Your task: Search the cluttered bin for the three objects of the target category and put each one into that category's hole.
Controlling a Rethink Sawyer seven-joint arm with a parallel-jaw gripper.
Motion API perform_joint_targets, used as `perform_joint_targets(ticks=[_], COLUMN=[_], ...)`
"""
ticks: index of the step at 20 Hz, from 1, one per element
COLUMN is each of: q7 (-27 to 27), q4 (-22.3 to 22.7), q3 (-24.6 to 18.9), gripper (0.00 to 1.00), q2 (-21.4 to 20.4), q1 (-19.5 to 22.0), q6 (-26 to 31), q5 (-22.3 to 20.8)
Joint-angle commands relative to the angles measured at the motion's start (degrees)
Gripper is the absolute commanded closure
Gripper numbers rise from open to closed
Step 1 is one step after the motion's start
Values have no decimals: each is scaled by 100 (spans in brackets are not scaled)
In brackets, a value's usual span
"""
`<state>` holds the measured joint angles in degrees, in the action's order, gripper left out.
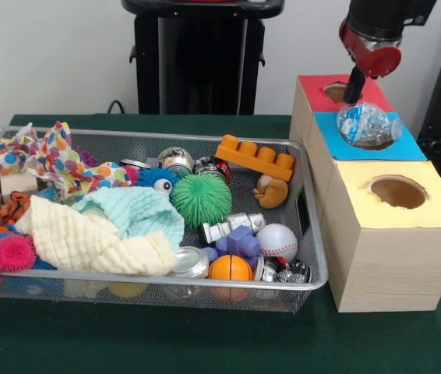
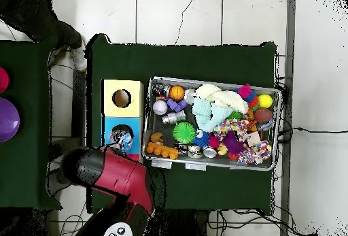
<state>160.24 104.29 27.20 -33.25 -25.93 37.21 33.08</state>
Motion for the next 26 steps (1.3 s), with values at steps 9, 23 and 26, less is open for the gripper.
perform_joint_targets(ticks=[9, 23, 26], q7=[1394, 1264, 1221], q4=[-793, -1191, -1157], q3=[795, 938, 863], gripper=[100, 100, 100], q2=[-928, -1070, -964], q1=[-311, -292, -246], q6=[2238, 2344, 2099], q5=[-418, -406, -339])
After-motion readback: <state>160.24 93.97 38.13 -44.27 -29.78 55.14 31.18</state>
